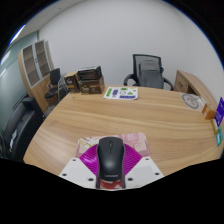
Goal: Arrange mouse
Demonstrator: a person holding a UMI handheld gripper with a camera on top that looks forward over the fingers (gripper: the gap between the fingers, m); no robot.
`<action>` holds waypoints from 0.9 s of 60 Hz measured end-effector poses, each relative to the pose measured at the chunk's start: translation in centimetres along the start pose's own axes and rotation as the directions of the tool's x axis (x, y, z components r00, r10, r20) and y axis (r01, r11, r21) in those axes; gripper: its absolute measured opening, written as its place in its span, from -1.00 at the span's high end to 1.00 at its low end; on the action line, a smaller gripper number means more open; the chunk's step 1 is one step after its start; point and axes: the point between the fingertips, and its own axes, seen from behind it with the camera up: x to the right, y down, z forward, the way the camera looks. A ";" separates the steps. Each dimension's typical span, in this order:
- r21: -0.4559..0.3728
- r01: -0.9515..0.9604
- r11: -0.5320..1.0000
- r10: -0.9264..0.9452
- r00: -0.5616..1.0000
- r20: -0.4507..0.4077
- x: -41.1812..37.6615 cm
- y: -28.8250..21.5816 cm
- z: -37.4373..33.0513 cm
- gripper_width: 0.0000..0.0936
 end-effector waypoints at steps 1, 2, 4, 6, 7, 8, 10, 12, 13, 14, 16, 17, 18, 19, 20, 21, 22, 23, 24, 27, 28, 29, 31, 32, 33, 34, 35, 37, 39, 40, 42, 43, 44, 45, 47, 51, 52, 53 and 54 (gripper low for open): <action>-0.007 -0.002 1.000 0.002 1.000 0.001 -0.3 0.6 0.5 0.40; -0.017 -0.001 1.000 0.001 1.000 -0.003 -0.5 1.3 1.0 0.40; -0.038 0.001 0.999 -0.002 1.000 -0.007 -0.9 2.7 1.9 0.39; -0.047 -0.002 0.999 0.002 1.000 -0.004 -1.5 3.5 2.7 0.39; -0.048 -0.004 0.999 0.003 1.000 -0.003 -1.6 3.9 3.0 0.39; -0.049 -0.002 0.999 0.002 1.000 -0.005 -1.7 4.3 3.3 0.39; -0.058 0.012 0.998 -0.013 1.000 -0.021 -1.5 5.3 3.8 0.39; -0.068 0.021 0.997 -0.024 0.999 -0.043 -1.2 6.1 4.2 0.33; -0.068 0.022 0.997 -0.026 0.998 -0.051 -1.1 6.3 4.3 0.31; -0.066 0.023 0.998 -0.026 0.998 -0.056 -1.1 6.5 4.4 0.31; -0.072 0.030 0.997 -0.034 0.997 -0.063 -0.9 7.0 4.8 0.30; -0.076 0.033 0.997 -0.039 0.997 -0.067 -0.8 7.4 4.8 0.30; -0.080 0.037 0.996 -0.043 0.997 -0.071 -0.8 7.6 4.8 0.27; -0.080 0.040 0.996 -0.046 0.996 -0.072 -0.8 7.7 4.8 0.24; -0.067 0.045 0.997 -0.050 0.996 -0.073 -0.8 7.6 4.9 0.20; -0.059 0.052 0.997 -0.056 0.996 -0.074 -0.8 7.5 4.9 0.17; -0.060 0.057 0.997 -0.062 0.995 -0.075 -0.8 7.7 4.9 0.12; -0.063 0.062 0.996 -0.067 0.995 -0.075 -0.8 7.8 5.0 0.09; -0.066 0.066 0.996 -0.071 0.995 -0.075 -0.8 7.8 5.0 0.05; -0.072 0.076 0.995 -0.082 0.994 -0.076 -0.8 8.0 5.0 -0.07; -0.068 0.079 0.995 -0.084 0.993 -0.076 -0.8 7.9 4.9 -0.22; -0.071 0.084 0.994 -0.089 0.993 -0.079 -0.7 7.9 4.8 -0.43; -0.073 0.090 0.993 -0.096 0.991 -0.089 -0.5 7.8 4.3 -0.88; -0.074 0.091 0.993 -0.098 0.991 -0.095 -0.3 7.7 3.9 -0.83; -0.073 0.088 0.993 -0.096 0.990 -0.103 -0.2 7.5 3.5 -0.78; -0.072 0.085 0.994 -0.093 0.990 -0.110 0.0 7.3 3.0 -0.78; -0.069 0.081 0.994 -0.088 0.990 -0.114 0.1 7.1 2.4 -0.79; -0.060 0.071 0.996 -0.078 0.990 -0.115 0.1 6.6 0.9 -0.86; -0.049 0.061 0.997 -0.066 0.991 -0.115 0.1 6.1 -0.8 -0.87; -0.044 0.054 0.998 -0.059 0.992 -0.116 0.2 5.8 -1.7 -0.86; -0.039 0.040 0.998 -0.045 0.992 -0.122 0.4 5.5 -3.8 -0.85; -0.040 0.034 0.999 -0.039 0.992 -0.122 0.4 5.4 -4.8 -0.85; -0.043 0.029 0.999 -0.034 0.992 -0.120 0.4 5.4 -5.9 -0.85; -0.047 0.025 0.999 -0.031 0.993 -0.118 0.4 5.4 -7.0 -0.85; -0.045 0.015 0.999 -0.021 0.993 -0.116 0.5 5.2 -9.2 -0.86; -0.033 0.000 0.999 -0.003 0.993 -0.120 0.9 5.2 -13.6 -0.86; -0.029 0.000 1.000 -0.003 0.993 -0.120 1.0 5.2 -14.6 -0.85; -0.027 -0.001 1.000 -0.003 0.993 -0.122 1.1 5.2 -15.7 -0.86; -0.023 0.000 1.000 -0.003 0.992 -0.124 1.3 5.3 -16.6 -0.86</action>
